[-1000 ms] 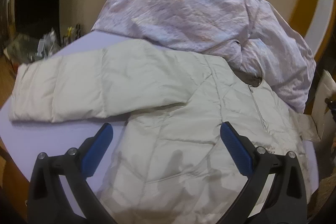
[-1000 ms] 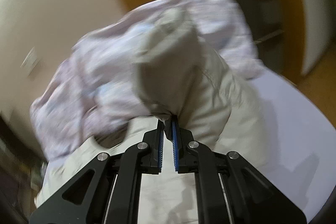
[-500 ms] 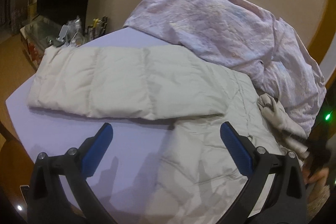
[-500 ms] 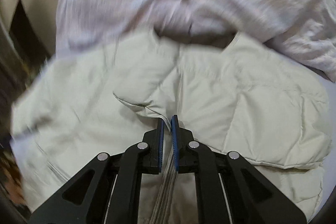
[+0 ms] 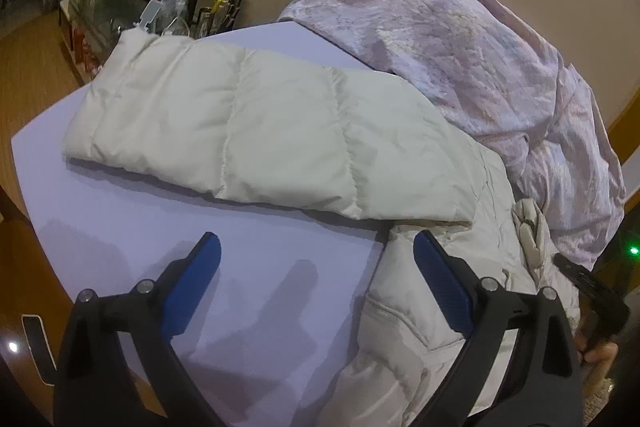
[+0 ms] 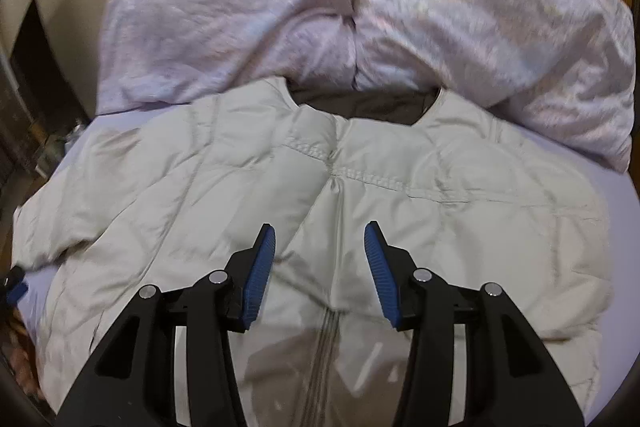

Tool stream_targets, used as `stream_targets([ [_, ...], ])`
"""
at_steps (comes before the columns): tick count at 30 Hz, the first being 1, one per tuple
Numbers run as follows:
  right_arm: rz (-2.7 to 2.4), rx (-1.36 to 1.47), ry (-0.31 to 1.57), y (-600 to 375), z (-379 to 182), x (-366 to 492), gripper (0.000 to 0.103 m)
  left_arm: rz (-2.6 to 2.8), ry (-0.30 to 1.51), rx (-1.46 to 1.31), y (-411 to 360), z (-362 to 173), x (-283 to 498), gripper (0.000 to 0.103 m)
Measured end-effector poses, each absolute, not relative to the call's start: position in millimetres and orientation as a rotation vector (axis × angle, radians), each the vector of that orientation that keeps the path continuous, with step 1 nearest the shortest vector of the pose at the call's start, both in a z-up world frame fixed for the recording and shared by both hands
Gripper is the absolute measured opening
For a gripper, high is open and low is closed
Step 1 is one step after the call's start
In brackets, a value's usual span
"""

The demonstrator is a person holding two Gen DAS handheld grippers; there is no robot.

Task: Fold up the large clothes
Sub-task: 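Grasp the other sleeve with the left gripper and fold it across the body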

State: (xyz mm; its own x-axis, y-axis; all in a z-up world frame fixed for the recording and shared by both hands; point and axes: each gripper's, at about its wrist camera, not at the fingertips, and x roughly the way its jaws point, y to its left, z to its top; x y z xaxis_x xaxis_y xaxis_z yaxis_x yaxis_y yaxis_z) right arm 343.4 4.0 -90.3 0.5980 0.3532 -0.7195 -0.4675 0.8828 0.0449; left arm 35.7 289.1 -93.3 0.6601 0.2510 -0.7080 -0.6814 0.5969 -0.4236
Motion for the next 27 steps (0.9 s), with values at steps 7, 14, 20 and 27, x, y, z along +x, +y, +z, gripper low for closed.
stream_targets([
  [7, 0.45, -0.321, 0.895, 57.8, -127.3, 351.7, 0.049, 0.623, 0.613, -0.826, 308.5, -98.0, 26.5, 0.096],
  [14, 0.501, -0.256, 0.915, 47.1, -130.0, 356.6, 0.05, 0.646, 0.549, -1.009, 339.0, -111.3, 11.2, 0.086],
  [20, 0.508, -0.243, 0.899, 45.5, -130.8, 354.7, 0.05, 0.691, 0.453, -1.13, 361.4, -116.0, -7.0, 0.074],
  [27, 0.508, -0.233, 0.883, 43.2, -131.4, 352.6, 0.05, 0.734, 0.363, -1.265, 389.8, -125.0, -23.8, 0.048],
])
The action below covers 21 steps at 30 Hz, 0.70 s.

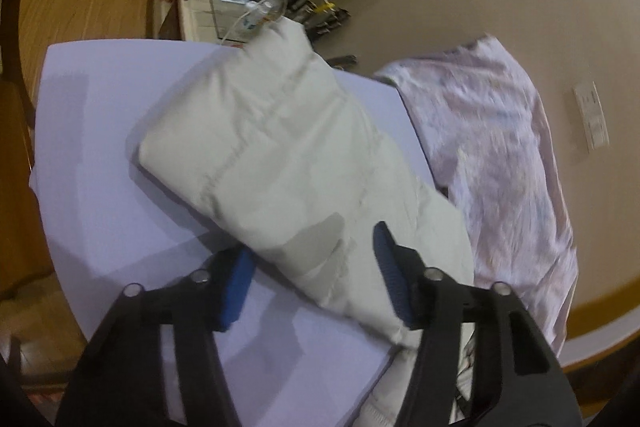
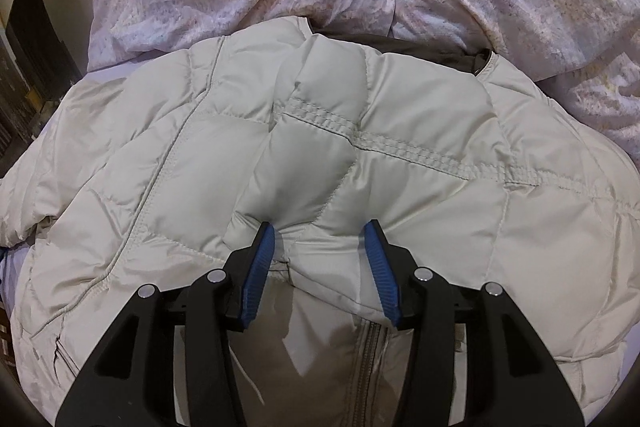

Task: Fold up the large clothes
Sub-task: 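Grasp the other sleeve with the left gripper and fold it across the body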

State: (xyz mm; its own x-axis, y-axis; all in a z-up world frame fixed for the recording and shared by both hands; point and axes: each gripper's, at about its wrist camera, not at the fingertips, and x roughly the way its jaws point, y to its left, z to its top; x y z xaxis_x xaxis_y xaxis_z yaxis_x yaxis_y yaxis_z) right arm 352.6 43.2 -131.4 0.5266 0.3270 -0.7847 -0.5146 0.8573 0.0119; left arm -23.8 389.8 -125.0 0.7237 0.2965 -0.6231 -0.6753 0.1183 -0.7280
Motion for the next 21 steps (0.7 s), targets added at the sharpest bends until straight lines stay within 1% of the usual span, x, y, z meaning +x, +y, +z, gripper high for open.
stream_targets([
  [1, 0.509, -0.233, 0.881, 43.0, -131.5, 352.4, 0.05, 0.746, 0.359, -1.277, 393.9, -126.9, -25.9, 0.039],
  [2, 0.508, -0.233, 0.879, 42.9, -131.6, 352.1, 0.05, 0.758, 0.362, -1.283, 397.0, -128.8, -27.6, 0.033],
  [3, 0.507, -0.233, 0.877, 43.2, -131.6, 351.7, 0.05, 0.768, 0.371, -1.285, 400.2, -130.8, -27.8, 0.022],
  [4, 0.507, -0.234, 0.878, 42.9, -131.6, 351.8, 0.05, 0.762, 0.386, -1.288, 404.1, -133.5, -27.0, 0.015],
  [7, 0.505, -0.237, 0.875, 43.2, -131.4, 351.6, 0.05, 0.761, 0.425, -1.237, 407.1, -126.6, -20.7, 0.009],
  [10, 0.501, -0.248, 0.878, 44.3, -129.7, 352.3, 0.05, 0.758, 0.436, -1.138, 402.2, -100.9, -10.4, 0.007],
  [15, 0.519, -0.273, 0.892, 44.7, -124.9, 353.1, 0.05, 0.657, 0.399, -0.976, 378.3, -34.6, 17.8, 0.007],
  [17, 0.583, -0.208, 0.931, 33.9, -117.4, 356.6, 0.054, 0.577, 0.391, -0.905, 358.8, -4.1, 37.3, 0.007],
  [18, 0.622, -0.153, 0.952, 26.0, -115.3, 356.5, 0.062, 0.532, 0.39, -0.867, 347.1, 10.6, 48.4, 0.007],
  [19, 0.664, -0.086, 0.973, 15.9, -112.6, 355.8, 0.067, 0.501, 0.391, -0.841, 337.0, 19.0, 55.3, 0.007],
  [21, 0.688, -0.007, 0.985, -2.2, -106.7, 352.3, 0.067, 0.407, 0.398, -0.777, 306.4, 40.5, 78.0, 0.007],
])
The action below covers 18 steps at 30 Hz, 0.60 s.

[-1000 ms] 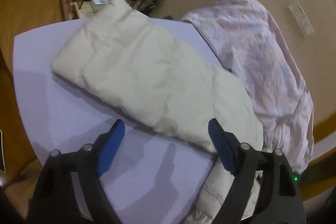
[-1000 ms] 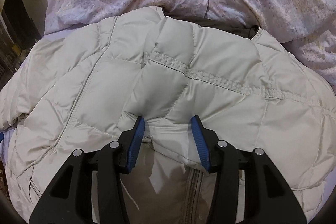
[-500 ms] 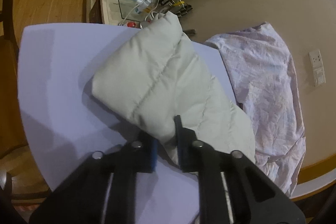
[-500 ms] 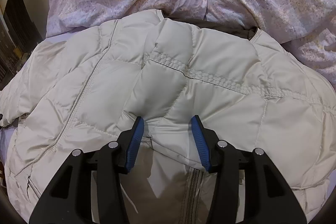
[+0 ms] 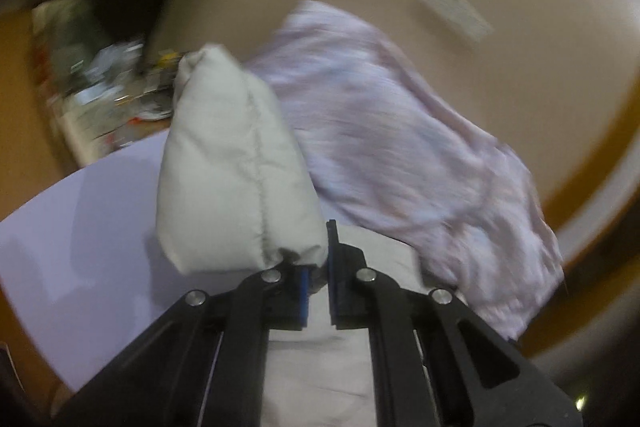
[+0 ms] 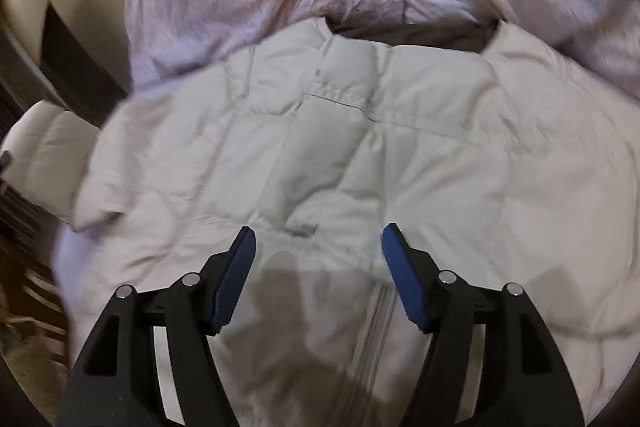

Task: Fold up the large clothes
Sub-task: 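Grasp the other sleeve with the left gripper and fold it across the body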

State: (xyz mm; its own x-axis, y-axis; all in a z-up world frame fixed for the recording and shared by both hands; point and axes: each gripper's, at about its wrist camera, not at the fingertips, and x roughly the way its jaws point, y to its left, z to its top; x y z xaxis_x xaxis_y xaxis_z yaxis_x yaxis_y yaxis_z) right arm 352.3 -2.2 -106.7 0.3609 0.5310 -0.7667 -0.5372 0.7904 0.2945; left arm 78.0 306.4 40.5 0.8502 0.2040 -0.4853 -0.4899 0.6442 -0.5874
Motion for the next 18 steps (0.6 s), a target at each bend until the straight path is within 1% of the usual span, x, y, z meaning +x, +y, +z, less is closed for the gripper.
stream_targets([
  [2, 0.679, 0.024, 0.938, -20.0, -99.3, 346.2, 0.068, 0.328, 0.409, -0.74, 280.9, 53.2, 97.2, 0.007],
  [6, 0.641, 0.056, 0.871, -59.7, -84.5, 332.8, 0.073, 0.137, 0.438, -0.665, 218.3, 71.2, 141.3, 0.007],
  [9, 0.59, 0.065, 0.829, -90.1, -77.2, 325.8, 0.073, 0.039, 0.462, -0.632, 180.3, 72.9, 164.8, 0.007],
  [12, 0.545, 0.083, 0.808, -117.8, -75.2, 325.1, 0.074, -0.045, 0.509, -0.604, 139.7, 65.3, 193.7, 0.007],
  [18, 0.46, 0.158, 0.783, -165.7, -77.8, 329.3, 0.074, -0.112, 0.662, -0.538, 72.0, 20.9, 248.1, 0.007],
])
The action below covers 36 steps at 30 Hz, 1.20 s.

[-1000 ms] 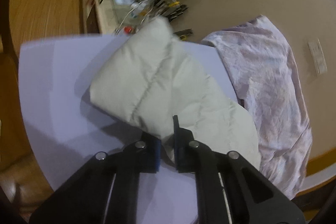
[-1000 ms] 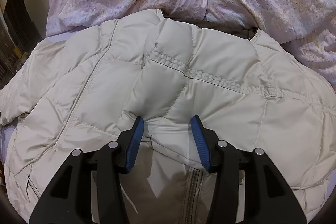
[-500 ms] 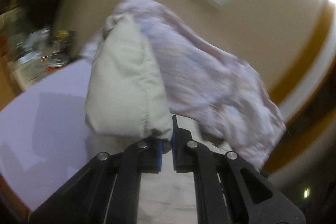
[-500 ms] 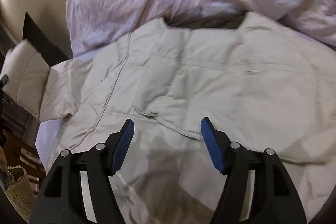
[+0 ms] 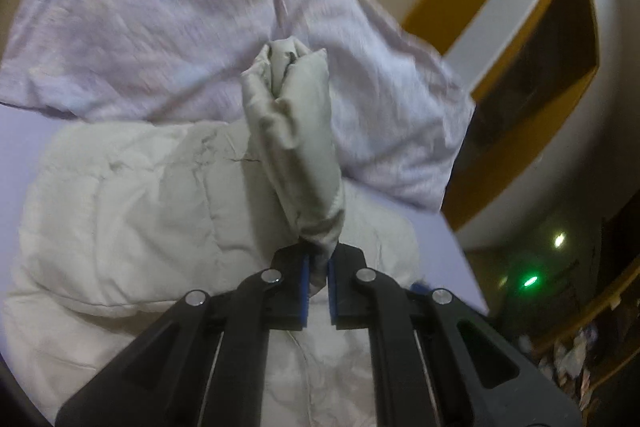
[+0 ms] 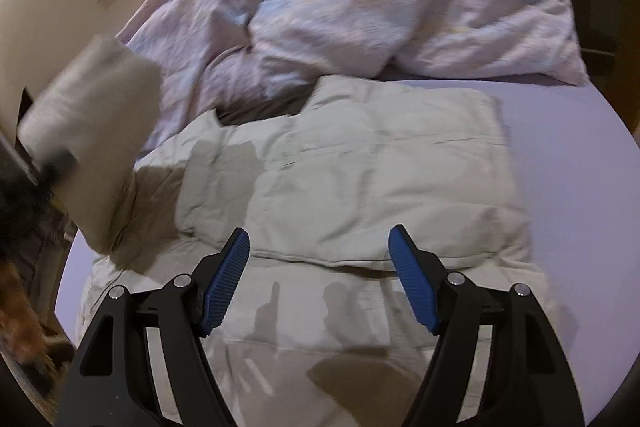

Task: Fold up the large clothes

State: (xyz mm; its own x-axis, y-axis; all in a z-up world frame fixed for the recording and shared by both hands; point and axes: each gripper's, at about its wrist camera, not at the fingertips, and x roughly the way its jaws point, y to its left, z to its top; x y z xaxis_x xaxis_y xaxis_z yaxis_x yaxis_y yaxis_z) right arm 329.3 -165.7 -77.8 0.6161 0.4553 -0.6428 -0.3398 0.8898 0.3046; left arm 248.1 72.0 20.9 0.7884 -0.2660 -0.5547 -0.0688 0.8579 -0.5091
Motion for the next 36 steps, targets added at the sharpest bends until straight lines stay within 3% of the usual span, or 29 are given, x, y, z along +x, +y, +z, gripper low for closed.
stream_targets([
  [2, 0.445, 0.185, 0.781, -175.8, -78.8, 332.0, 0.074, -0.128, 0.746, -0.506, 49.3, -3.6, 265.9, 0.008],
  [4, 0.44, 0.204, 0.779, -179.7, -78.7, 332.0, 0.074, -0.141, 0.823, -0.465, 33.5, -23.0, 274.6, 0.023],
  [8, 0.464, 0.203, 0.763, -172.6, -75.7, 329.2, 0.072, -0.161, 0.887, -0.402, 19.4, -43.2, 271.9, 0.042],
  [11, 0.498, 0.184, 0.742, -158.4, -70.3, 323.9, 0.059, -0.162, 0.874, -0.423, 32.1, -39.3, 259.5, 0.053],
  [13, 0.542, 0.175, 0.737, -144.0, -66.3, 322.0, 0.043, -0.14, 0.854, -0.428, 43.8, -33.6, 253.3, 0.058],
  [15, 0.577, 0.168, 0.727, -131.6, -61.9, 318.9, 0.037, -0.115, 0.829, -0.451, 63.7, -28.3, 240.5, 0.063],
  [20, 0.674, 0.063, 0.717, -86.5, -56.4, 309.8, 0.031, -0.02, 0.792, -0.461, 109.4, -18.9, 202.3, 0.068],
  [26, 0.574, -0.13, 0.815, -39.9, -98.4, 336.5, 0.029, 0.161, 0.791, -0.421, 160.2, -26.5, 157.8, 0.07],
  [29, 0.522, -0.105, 0.887, -38.6, -127.6, 365.1, 0.026, 0.229, 0.796, -0.39, 180.7, -30.8, 138.0, 0.07],
  [36, 0.462, -0.15, 0.888, -27.6, -131.1, 376.4, 0.027, 0.302, 0.805, -0.356, 204.5, -40.0, 113.3, 0.076],
])
